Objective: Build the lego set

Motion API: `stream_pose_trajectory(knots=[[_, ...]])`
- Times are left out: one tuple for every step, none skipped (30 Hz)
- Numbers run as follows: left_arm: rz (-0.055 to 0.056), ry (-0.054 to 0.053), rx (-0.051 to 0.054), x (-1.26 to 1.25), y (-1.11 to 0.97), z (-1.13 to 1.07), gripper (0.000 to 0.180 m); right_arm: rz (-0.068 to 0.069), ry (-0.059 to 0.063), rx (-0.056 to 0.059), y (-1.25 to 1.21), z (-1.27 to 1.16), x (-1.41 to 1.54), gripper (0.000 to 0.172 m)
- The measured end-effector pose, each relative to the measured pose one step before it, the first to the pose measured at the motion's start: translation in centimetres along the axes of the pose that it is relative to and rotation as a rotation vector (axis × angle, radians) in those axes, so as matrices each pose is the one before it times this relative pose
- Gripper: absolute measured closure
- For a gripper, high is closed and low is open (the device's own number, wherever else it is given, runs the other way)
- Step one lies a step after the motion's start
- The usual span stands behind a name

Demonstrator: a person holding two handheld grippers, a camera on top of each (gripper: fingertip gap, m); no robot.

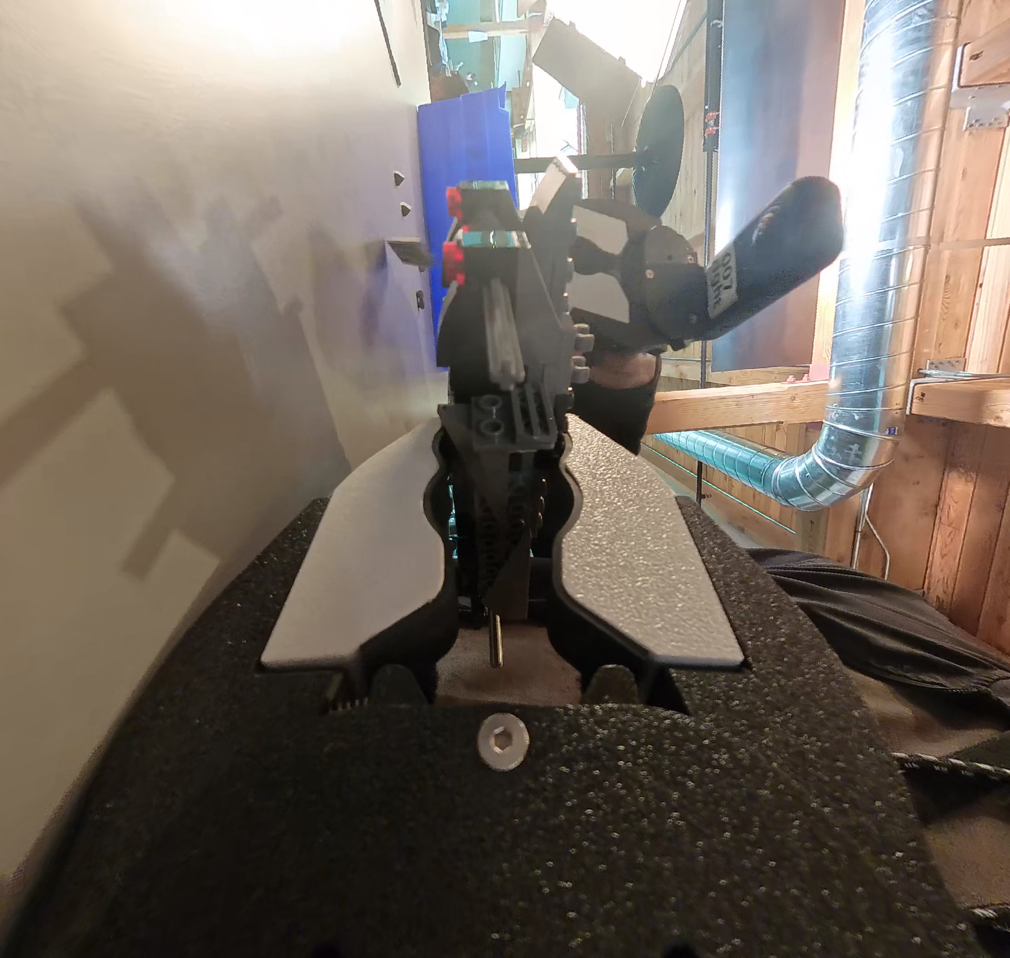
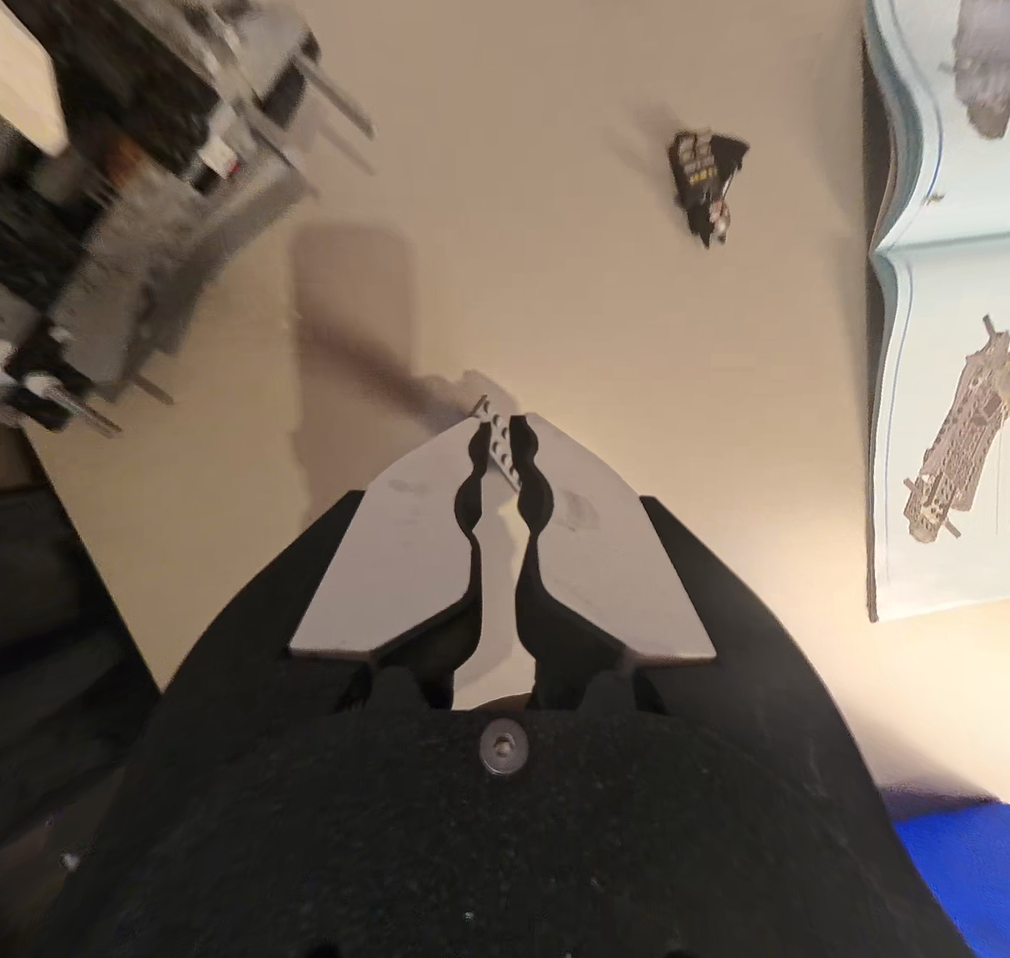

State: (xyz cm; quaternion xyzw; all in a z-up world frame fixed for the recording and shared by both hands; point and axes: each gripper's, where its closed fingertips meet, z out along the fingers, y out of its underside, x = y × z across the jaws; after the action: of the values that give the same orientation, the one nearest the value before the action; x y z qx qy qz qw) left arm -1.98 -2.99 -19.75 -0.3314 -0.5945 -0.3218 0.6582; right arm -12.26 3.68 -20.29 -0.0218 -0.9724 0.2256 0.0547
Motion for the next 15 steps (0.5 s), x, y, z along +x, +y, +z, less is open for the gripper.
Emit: stream_pose_trajectory(knots=[[-0.0011, 0.0015, -0.0021, 0.008, 0.034, 0.114, 0.145, 0.0099, -0.0038, 0.0241, -0.663, -0.033, -0.354, 0.167], [-0.0023, 0.0015, -0.0007, -0.002, 0.018, 0.109, 0.145, 0.0044, -0.002, 0.0068, -0.261, 0.116, -0.281, 0.167], [-0.0014, 0.002, 0.0013, 0.02, -0.009, 0.089, 0.146, 0.0024, 0.0149, -0.0143, 0.209, 0.201, 0.052, 0.167], [-0.0007, 0.0012, 0.0017, 0.008, -0.007, 0.05, 0.146, 0.0028, 0.0259, -0.0207, 0.454, 0.19, 0.306, 0.165], [0.0007, -0.0004, 0.0002, -0.01, 0.016, 0.012, 0.146, 0.0068, 0.0195, -0.0119, 0.498, 0.113, 0.287, 0.163], [0.0015, 0.0005, 0.0008, 0.02, 0.01, -0.032, 0.145, 0.0136, 0.0021, -0.0014, 0.491, 0.038, 0.126, 0.161], [-0.001, 0.0031, 0.0017, 0.033, 0.008, -0.034, 0.146, 0.0142, -0.0095, 0.0073, 0.445, -0.011, -0.008, 0.16], [-0.0024, 0.0027, 0.0014, 0.027, -0.001, -0.04, 0.146, 0.0042, -0.0123, 0.0094, 0.434, 0.012, -0.048, 0.158], [-0.0013, 0.0019, 0.0007, 0.016, -0.011, -0.019, 0.146, -0.0092, -0.0109, 0.009, 0.406, 0.105, -0.064, 0.156], [-0.0014, 0.0011, -0.0002, 0.002, -0.007, 0.017, 0.145, -0.0205, -0.0147, 0.0098, 0.326, 0.235, -0.121, 0.154], [-0.0021, -0.0006, -0.0023, -0.018, 0.021, 0.037, 0.145, -0.0265, -0.0175, 0.0078, 0.243, 0.352, -0.143, 0.152], [-0.0005, -0.0004, -0.0046, -0.01, 0.046, 0.05, 0.145, -0.0287, -0.015, 0.006, 0.096, 0.431, -0.071, 0.149], [0.0001, -0.0002, -0.0065, -0.005, 0.064, 0.065, 0.146, -0.0299, -0.0124, 0.0068, -0.048, 0.466, 0.01, 0.146], [-0.0006, -0.0008, -0.0069, -0.016, 0.063, 0.053, 0.146, -0.0314, -0.0123, 0.0066, -0.123, 0.444, 0.072, 0.144], [-0.0019, -0.0007, -0.0056, -0.024, 0.063, 0.049, 0.145, -0.0298, -0.0188, 0.0044, -0.14, 0.415, 0.038, 0.141]])
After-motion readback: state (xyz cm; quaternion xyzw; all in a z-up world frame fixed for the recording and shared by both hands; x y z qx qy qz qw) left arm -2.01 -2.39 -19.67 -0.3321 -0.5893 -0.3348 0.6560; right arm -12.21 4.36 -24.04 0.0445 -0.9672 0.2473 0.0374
